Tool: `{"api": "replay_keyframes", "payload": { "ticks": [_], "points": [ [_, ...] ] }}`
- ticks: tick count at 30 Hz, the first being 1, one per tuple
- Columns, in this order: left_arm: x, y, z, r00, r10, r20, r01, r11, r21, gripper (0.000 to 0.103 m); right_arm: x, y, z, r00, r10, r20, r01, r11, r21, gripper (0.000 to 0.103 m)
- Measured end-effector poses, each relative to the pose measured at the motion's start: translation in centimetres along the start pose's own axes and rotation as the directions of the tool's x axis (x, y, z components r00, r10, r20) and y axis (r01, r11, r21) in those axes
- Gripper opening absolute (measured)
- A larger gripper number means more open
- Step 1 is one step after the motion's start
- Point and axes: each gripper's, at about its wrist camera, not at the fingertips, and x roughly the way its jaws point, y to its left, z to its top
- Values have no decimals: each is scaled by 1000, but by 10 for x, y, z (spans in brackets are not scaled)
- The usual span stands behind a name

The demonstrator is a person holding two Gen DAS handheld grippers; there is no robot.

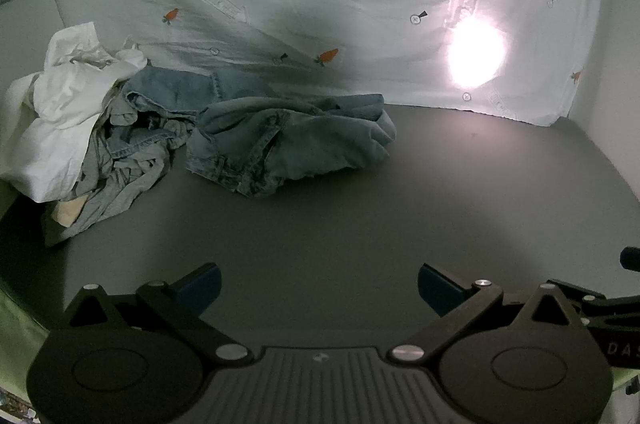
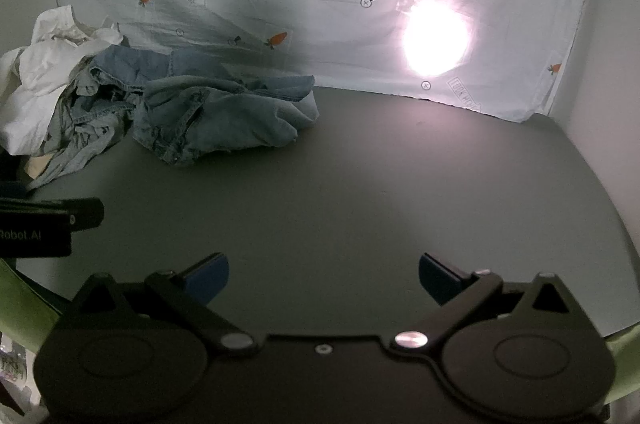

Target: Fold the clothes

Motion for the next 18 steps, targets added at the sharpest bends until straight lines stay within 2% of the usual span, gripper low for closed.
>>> {"api": "replay_keyframes", "payload": {
  "ticks": [18],
  "points": [
    [6,-5,8,1000,15,-12,-15,1000,19,103,6,0,-2,1000,-12,2,12,1000,0,103]
  ]
}}
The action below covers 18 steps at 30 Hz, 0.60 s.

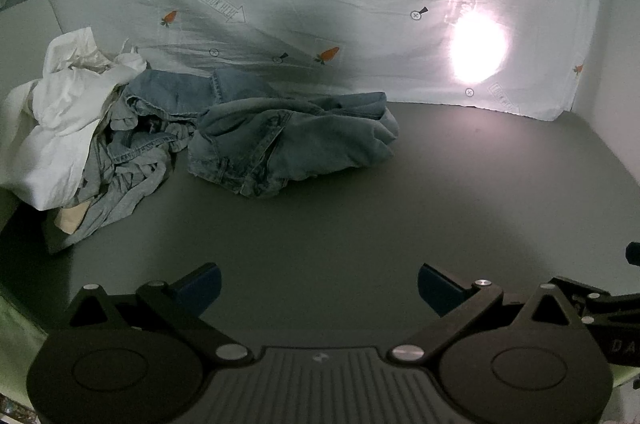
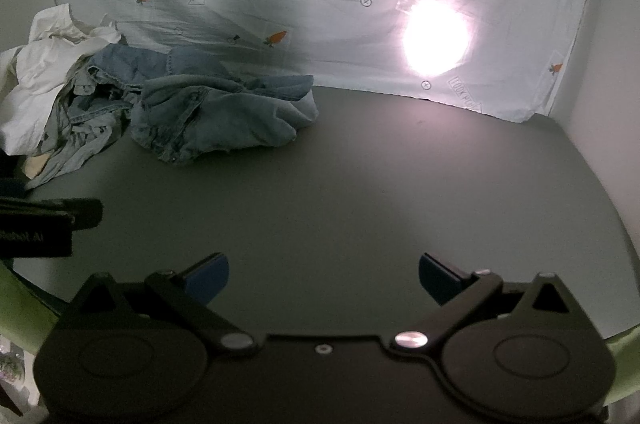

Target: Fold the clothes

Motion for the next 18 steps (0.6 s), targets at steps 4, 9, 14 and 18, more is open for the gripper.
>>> {"api": "replay_keyframes", "payload": {
  "ticks": [4,9,14,18],
  "points": [
    [0,0,0,1000,-1,-1,1,1000,3,103,1,1,0,1000,-1,-1,1,1000,-1,103],
    [1,0,0,1000,-3,-5,3,1000,6,103,1,-1,0,1000,-1,-3,1,1000,3,103],
    [3,0,2,1000,-4,-7,4,1000,7,103,1,-2,0,1000,-2,-3,2,1000,2,103],
    [4,-2,3,1000,-4,-9,4,1000,8,103,2,-2,0,1000,-3,-5,3,1000,2,103]
  ]
}}
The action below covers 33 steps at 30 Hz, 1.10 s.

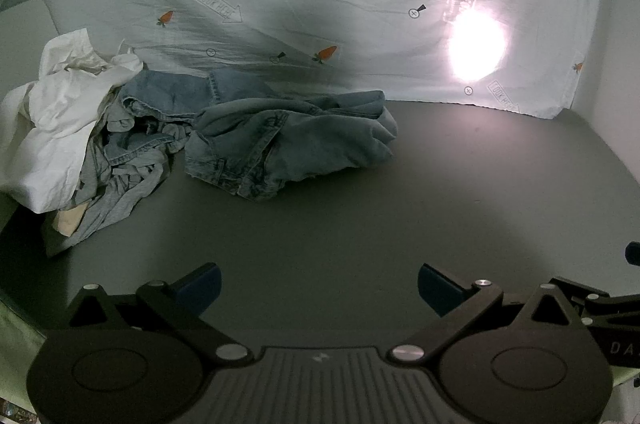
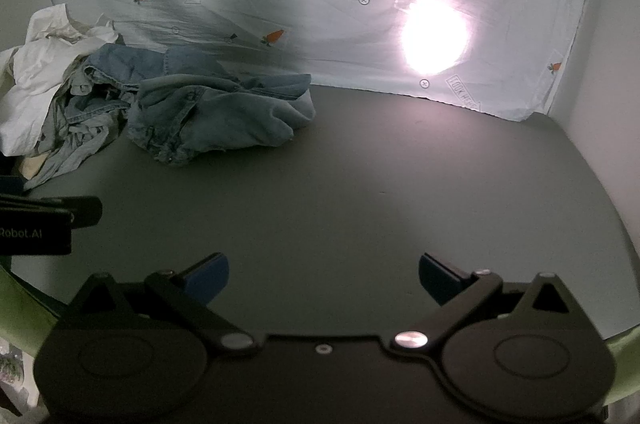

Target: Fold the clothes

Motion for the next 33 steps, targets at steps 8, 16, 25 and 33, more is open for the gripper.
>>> {"api": "replay_keyframes", "payload": {
  "ticks": [8,16,25,33],
  "points": [
    [1,-1,0,1000,-1,-1,1,1000,2,103,0,-1,0,1000,-3,0,3,1000,3,103],
    [-1,-2,-1,1000,0,2,0,1000,5,103,-1,-3,2,1000,-4,1,4,1000,6,103],
    [-2,-9,-3,1000,4,-12,-4,1000,-2,103,-4,-9,2,1000,-8,-3,8,1000,13,103],
    [-4,-23,-9,998,45,-36,-46,999,-21,103,-3,-30,-4,1000,6,7,-6,1000,30,103]
  ]
}}
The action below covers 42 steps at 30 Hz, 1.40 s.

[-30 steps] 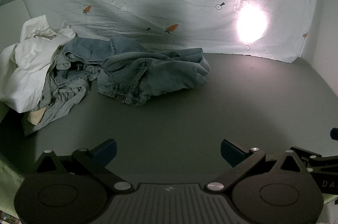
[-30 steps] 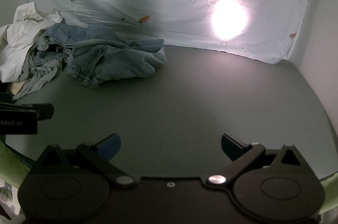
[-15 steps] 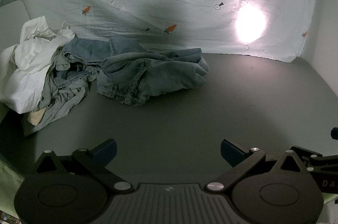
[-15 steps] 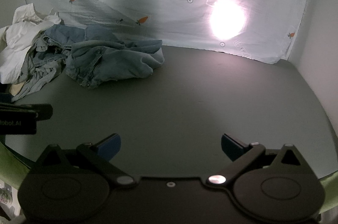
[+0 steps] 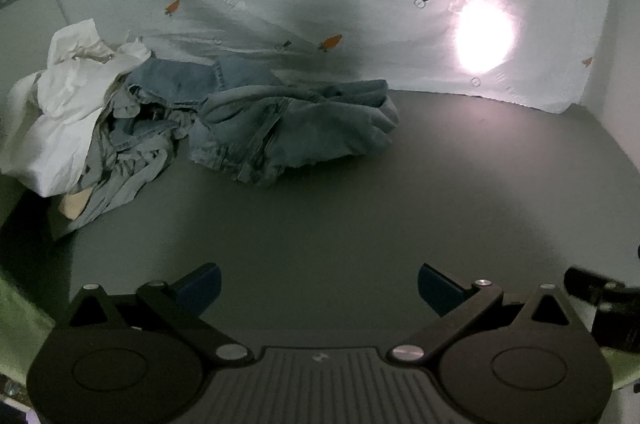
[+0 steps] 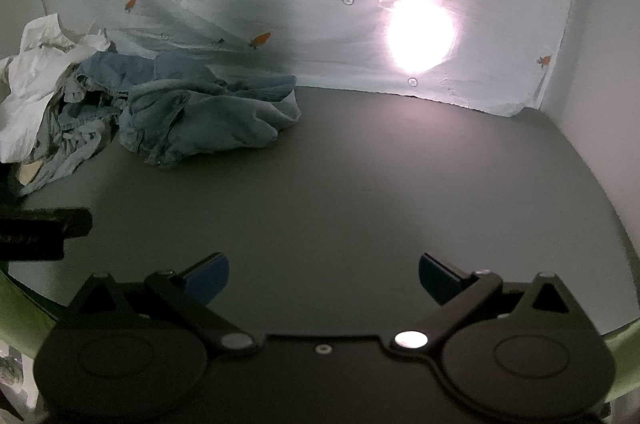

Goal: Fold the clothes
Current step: 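Reach into the denim pile and grasp the light-blue jeans with the right gripper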

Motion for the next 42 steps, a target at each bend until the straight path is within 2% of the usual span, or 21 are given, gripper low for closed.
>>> {"api": "replay_keyframes", "payload": {
  "ticks": [6,8,13,19,21,23,25,27,31,32,37,38,41,42],
  "points": [
    [-1,-1,-4,998,56,3,-56,998,-33,103,11,-21,1,997,34,70,-37,999,38,103],
    [3,5,-5,999,54,-9,-54,997,-62,103,20,-24,4,995,52,89,-57,997,56,103],
    [25,33,9,999,-31,24,35,983,-181,103,48,-22,22,985,115,131,-132,982,132,103],
    [78,82,38,997,-67,32,72,965,-253,103,116,1,52,984,164,76,-177,961,211,103],
    [100,103,49,997,-70,25,74,957,-280,103,142,11,63,975,211,64,-220,935,277,103],
    [124,124,59,998,-66,13,67,952,-300,103,172,25,73,968,245,47,-246,907,340,97],
    [149,144,69,998,-55,-2,52,948,-315,103,203,41,83,961,276,29,-264,878,399,82],
    [175,165,80,999,-48,-24,38,944,-328,102,235,58,93,952,306,11,-277,845,458,75],
    [220,204,99,996,-67,-51,44,930,-365,101,304,95,101,925,379,-30,-279,729,625,61],
    [231,212,104,996,-71,-56,45,928,-369,99,320,105,102,917,397,-35,-278,701,656,61],
    [277,245,123,994,-71,-86,32,918,-395,93,380,155,111,893,446,-52,-268,622,736,59],
    [285,251,126,993,-71,-93,27,915,-403,92,389,163,114,892,449,-54,-267,619,739,59],
    [305,266,134,991,-75,-107,21,902,-431,91,409,182,126,902,425,-73,-252,657,711,62],
    [311,271,137,991,-76,-112,19,898,-441,91,416,188,130,906,414,-85,-241,671,701,70]
  ]
}}
